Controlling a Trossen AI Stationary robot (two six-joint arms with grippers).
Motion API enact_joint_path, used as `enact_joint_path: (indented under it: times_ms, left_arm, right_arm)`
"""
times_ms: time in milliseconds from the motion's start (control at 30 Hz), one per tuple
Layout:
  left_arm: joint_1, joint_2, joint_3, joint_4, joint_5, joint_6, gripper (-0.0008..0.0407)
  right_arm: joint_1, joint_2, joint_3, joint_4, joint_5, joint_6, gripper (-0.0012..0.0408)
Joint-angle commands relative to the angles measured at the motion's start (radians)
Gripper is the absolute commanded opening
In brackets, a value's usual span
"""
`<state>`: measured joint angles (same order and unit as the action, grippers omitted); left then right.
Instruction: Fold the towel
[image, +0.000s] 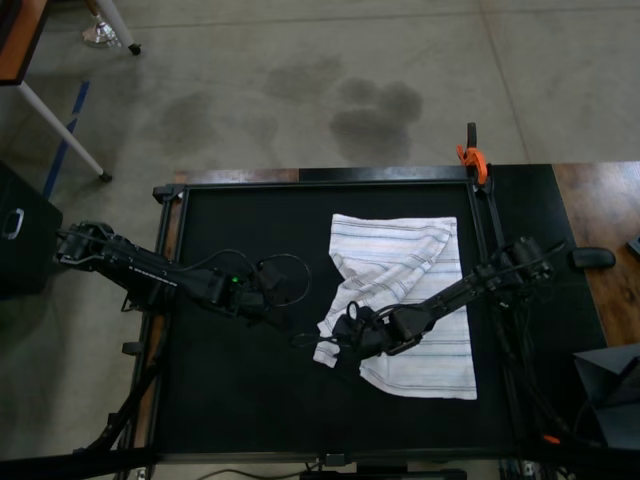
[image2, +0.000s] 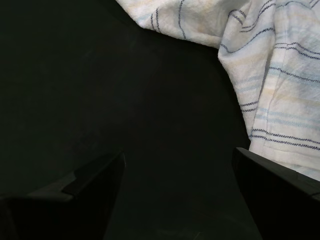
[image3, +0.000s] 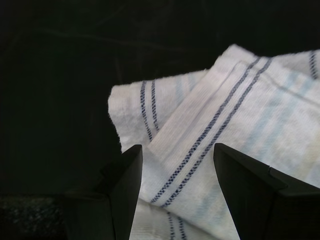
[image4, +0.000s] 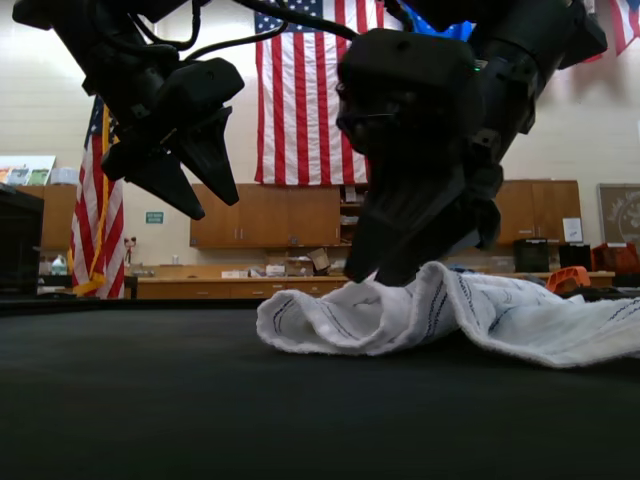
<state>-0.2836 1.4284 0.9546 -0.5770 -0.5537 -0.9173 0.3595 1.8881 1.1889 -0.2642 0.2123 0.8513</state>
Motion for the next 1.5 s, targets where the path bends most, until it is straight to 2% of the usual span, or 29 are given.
enact_joint_path:
  times_ms: [0, 200, 333, 433, 567, 800, 967, 1100, 1467]
  left_arm:
    - [0.0, 0.0, 0.0, 0.001, 0.0, -0.008, 0.0297]
    - [0.0, 0.0, 0.001, 0.001, 0.0, -0.007, 0.0297]
    - [0.0, 0.0, 0.001, 0.001, 0.0, -0.007, 0.0297]
    - [0.0, 0.0, 0.001, 0.001, 0.0, -0.008, 0.0297]
    - [0.0, 0.0, 0.001, 0.001, 0.0, -0.008, 0.0297]
    - [0.0, 0.0, 0.0, 0.001, 0.0, -0.007, 0.0297]
    - [0.0, 0.0, 0.0, 0.001, 0.0, -0.007, 0.0297]
    - [0.0, 0.0, 0.0, 0.001, 0.0, -0.008, 0.0297]
    - [0.0, 0.0, 0.0, 0.001, 0.0, -0.008, 0.0297]
  right_arm:
    - [-0.006, 0.025, 0.028, -0.013, 0.004, 0.01, 0.019]
    - [-0.018, 0.086, 0.127, -0.092, 0.014, 0.023, 0.019]
    - [-0.018, 0.113, 0.191, -0.208, 0.069, 0.044, 0.0188]
    - [-0.023, 0.12, 0.222, -0.289, 0.095, 0.078, 0.0177]
    - [-0.031, 0.118, 0.232, -0.334, 0.105, 0.106, 0.015]
    - [-0.036, 0.118, 0.216, -0.336, 0.106, 0.163, 0.0089]
    - [-0.035, 0.117, 0.216, -0.3, 0.1, 0.16, 0.0056]
    - [-0.035, 0.116, 0.216, -0.269, 0.067, 0.162, 0.0055]
    - [-0.063, 0.116, 0.216, -0.24, 0.068, 0.171, 0.0077]
